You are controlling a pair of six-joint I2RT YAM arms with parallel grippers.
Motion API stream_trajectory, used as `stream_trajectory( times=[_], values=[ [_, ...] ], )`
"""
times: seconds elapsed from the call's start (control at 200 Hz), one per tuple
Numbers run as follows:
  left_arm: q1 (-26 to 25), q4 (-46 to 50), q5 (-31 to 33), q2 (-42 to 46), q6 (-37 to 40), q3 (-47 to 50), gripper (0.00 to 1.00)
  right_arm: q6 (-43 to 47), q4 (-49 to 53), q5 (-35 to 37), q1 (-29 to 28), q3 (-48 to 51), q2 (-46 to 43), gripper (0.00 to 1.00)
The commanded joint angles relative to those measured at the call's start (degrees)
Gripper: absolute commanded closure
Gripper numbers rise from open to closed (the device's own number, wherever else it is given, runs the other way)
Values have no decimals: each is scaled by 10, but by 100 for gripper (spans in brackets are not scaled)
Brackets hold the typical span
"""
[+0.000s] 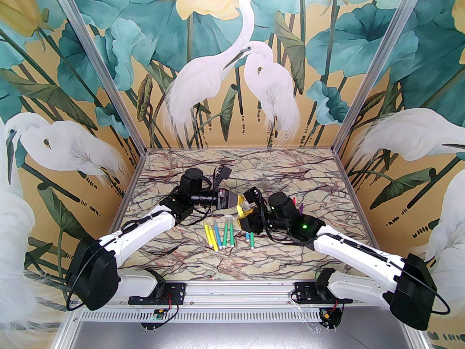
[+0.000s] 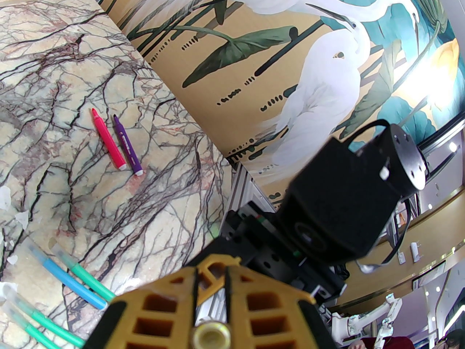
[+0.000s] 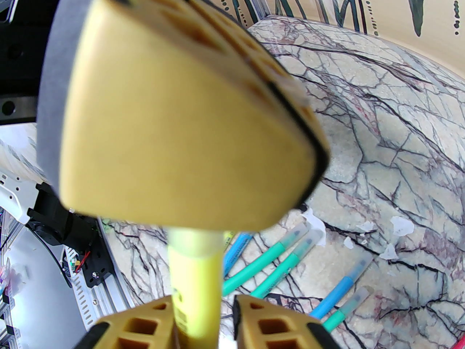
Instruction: Open the pen caps
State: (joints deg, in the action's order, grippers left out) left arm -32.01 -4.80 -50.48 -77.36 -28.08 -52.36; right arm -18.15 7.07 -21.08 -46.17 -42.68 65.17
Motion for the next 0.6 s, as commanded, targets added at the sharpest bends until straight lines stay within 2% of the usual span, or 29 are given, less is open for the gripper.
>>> stream_trajectory(
  times=[0.0, 0.35, 0.595],
  values=[
    [-4, 1, 10, -5, -11, -16, 100, -3, -17, -14, -2, 5, 9, 73],
    [-4, 8, 27, -8, -16, -21, 100, 5, -24, -21, -1, 11, 15, 85],
    [-3, 26, 52, -4, -11, -27, 100, 11, -20, -22, -1, 15, 17, 97]
  ],
)
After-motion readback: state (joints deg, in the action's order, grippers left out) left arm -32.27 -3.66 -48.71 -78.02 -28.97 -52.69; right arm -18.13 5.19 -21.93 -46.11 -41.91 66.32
